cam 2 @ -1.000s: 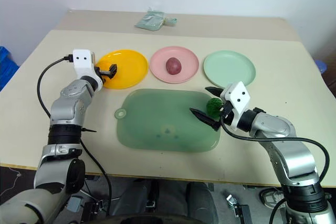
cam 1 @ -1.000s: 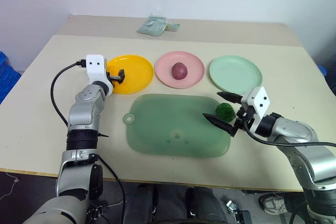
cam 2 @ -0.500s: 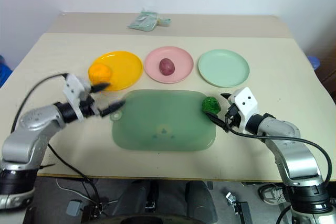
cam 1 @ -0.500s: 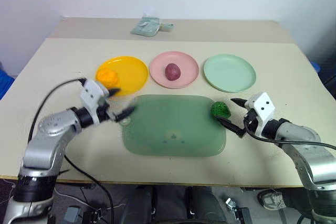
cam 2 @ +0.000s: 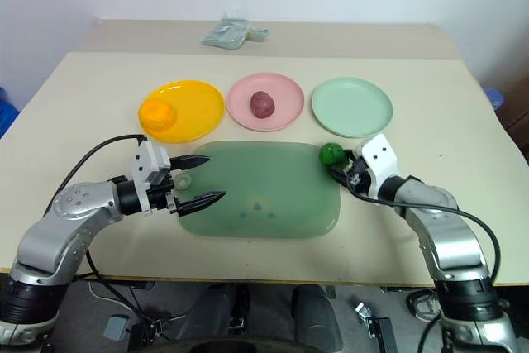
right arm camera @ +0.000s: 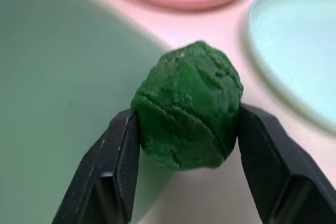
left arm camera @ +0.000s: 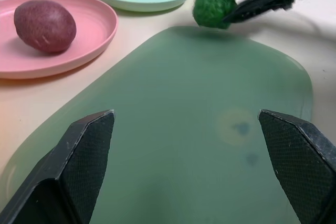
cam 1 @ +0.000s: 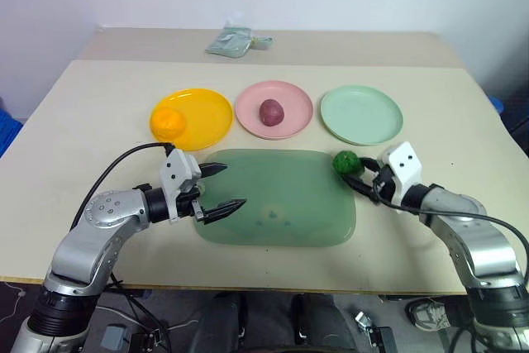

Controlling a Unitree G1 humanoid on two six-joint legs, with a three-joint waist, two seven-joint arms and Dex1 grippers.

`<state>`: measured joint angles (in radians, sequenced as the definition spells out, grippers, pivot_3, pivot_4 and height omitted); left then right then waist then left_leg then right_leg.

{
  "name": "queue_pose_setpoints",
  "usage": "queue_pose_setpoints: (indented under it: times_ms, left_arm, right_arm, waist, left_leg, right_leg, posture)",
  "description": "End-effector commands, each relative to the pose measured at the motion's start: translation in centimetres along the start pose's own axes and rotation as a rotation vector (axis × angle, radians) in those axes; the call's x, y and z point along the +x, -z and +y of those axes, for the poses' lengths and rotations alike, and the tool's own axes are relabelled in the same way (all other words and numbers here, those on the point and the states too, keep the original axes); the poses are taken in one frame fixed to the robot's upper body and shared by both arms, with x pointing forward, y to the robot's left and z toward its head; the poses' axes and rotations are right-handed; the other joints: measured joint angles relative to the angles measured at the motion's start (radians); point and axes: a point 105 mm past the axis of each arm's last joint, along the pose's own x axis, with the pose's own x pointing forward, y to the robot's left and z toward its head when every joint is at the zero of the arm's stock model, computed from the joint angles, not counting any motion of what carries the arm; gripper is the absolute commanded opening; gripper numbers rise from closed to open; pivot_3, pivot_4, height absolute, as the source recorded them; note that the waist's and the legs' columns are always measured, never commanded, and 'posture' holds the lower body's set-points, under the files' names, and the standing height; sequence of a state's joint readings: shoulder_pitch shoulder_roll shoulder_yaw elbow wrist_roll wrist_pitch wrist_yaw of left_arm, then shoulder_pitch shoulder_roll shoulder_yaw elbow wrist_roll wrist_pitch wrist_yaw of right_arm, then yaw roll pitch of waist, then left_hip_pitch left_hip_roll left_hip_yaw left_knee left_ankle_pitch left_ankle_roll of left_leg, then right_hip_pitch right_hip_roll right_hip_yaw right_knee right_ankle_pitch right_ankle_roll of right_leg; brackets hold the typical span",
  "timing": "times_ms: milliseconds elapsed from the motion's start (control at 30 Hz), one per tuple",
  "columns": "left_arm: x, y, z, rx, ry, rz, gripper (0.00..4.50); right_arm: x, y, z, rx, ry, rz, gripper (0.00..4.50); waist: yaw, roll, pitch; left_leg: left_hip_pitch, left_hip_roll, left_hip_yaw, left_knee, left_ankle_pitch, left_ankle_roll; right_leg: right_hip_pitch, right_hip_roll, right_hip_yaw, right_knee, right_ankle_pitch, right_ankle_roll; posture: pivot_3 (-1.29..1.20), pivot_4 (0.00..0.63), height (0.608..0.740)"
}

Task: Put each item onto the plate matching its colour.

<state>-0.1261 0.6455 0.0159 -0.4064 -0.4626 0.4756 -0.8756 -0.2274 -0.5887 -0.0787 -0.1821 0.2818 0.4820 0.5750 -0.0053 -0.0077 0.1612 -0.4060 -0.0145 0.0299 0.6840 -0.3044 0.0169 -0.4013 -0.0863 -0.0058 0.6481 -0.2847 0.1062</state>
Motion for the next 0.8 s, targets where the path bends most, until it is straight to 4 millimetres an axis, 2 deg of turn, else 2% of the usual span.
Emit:
queue_pose_setpoints:
  times_ms: [33,133,267,367,433,467,533,667,700,800]
  left_arm:
    - [0.3,-1.0,-0.3,0.022,0.002,-0.041,4.50]
    - [0.6,-1.2,-0.5,0.018,-0.002,-0.057,4.50]
    - [1.0,-1.4,-1.1,0.015,-0.005,-0.070,4.50]
    - [1.0,-1.5,-1.4,0.015,-0.019,-0.078,4.50]
    - [0.7,-1.5,-1.3,0.009,-0.048,-0.082,4.50]
    - [0.5,-1.5,-1.1,0.007,-0.068,-0.083,4.50]
    - [0.1,-1.3,-0.6,-0.005,-0.113,-0.088,4.50]
    - [-3.7,0.8,3.2,-0.027,-0.393,-0.064,4.50]
    - [-4.2,1.1,3.6,-0.029,-0.429,-0.059,4.50]
    - [-7.7,2.4,5.2,-0.030,-0.599,-0.033,4.50]
  right_arm:
    - [2.4,-1.5,-3.7,-0.048,0.191,-0.024,2.11]
    - [4.5,-1.5,-6.1,-0.050,0.311,0.008,2.11]
    - [6.1,-0.8,-8.1,-0.014,0.398,0.039,2.11]
    - [6.6,-1.0,-8.8,0.031,0.406,0.010,3.54]
    - [6.6,-2.1,-8.7,-0.009,0.392,-0.041,4.47]
    - [6.5,-2.4,-8.6,-0.048,0.382,-0.058,4.47]
    - [5.9,-2.6,-8.4,-0.112,0.356,-0.075,4.47]
    - [2.1,-3.1,-7.5,-0.170,0.231,-0.158,4.47]
    - [1.5,-3.1,-7.6,-0.166,0.215,-0.167,4.47]
    - [-1.4,-2.5,-7.0,-0.144,0.110,-0.156,4.47]
  waist:
    - [-0.008,0.000,0.000]
    - [-0.008,0.000,0.000]
    - [-0.008,0.000,0.000]
    - [-0.008,0.000,0.000]
    - [-0.010,0.000,0.000]
    - [-0.012,0.000,0.000]
    - [-0.013,0.000,0.000]
    - [-0.004,0.001,0.000]
    - [-0.005,0.001,0.000]
    - [-0.007,0.001,0.000]
  left_leg:
    - [0.000,0.000,0.000,0.000,0.001,-0.001]
    - [-0.001,0.000,0.000,0.000,0.003,-0.004]
    - [-0.002,0.000,0.001,-0.001,0.003,-0.005]
    - [-0.002,0.000,0.001,-0.001,0.003,-0.005]
    - [-0.002,0.000,0.001,-0.001,0.003,-0.005]
    - [-0.002,0.000,0.001,-0.001,0.003,-0.005]
    - [-0.002,0.000,0.001,-0.001,0.003,-0.005]
    - [-0.002,0.001,0.001,-0.001,0.003,-0.004]
    - [-0.002,0.001,0.001,-0.001,0.003,-0.004]
    - [-0.002,0.001,0.001,0.000,0.000,0.001]
  right_leg:
    - [0.000,0.000,0.000,0.000,0.000,0.000]
    - [-0.002,0.001,0.000,0.001,0.000,0.000]
    - [-0.003,0.002,0.000,0.000,0.000,0.000]
    - [-0.002,0.002,0.000,0.000,0.000,0.000]
    - [-0.003,0.002,0.000,0.000,0.000,0.000]
    - [-0.003,0.002,0.000,0.000,0.000,0.000]
    - [-0.003,0.003,0.000,0.000,0.000,0.000]
    - [-0.003,0.003,0.000,0.000,0.000,0.000]
    - [-0.002,0.003,0.000,0.000,0.000,0.000]
    - [-0.002,0.002,0.000,0.000,0.000,0.000]
  posture:
    - [0.00,0.150,0.740]
    - [0.00,0.150,0.740]
    - [0.00,0.150,0.740]
    - [0.00,0.150,0.740]
    - [0.00,0.150,0.740]
    - [0.00,0.150,0.740]
    - [0.00,0.150,0.740]
    - [0.00,0.150,0.740]
    - [0.00,0.150,0.740]
    - [0.00,0.150,0.740]
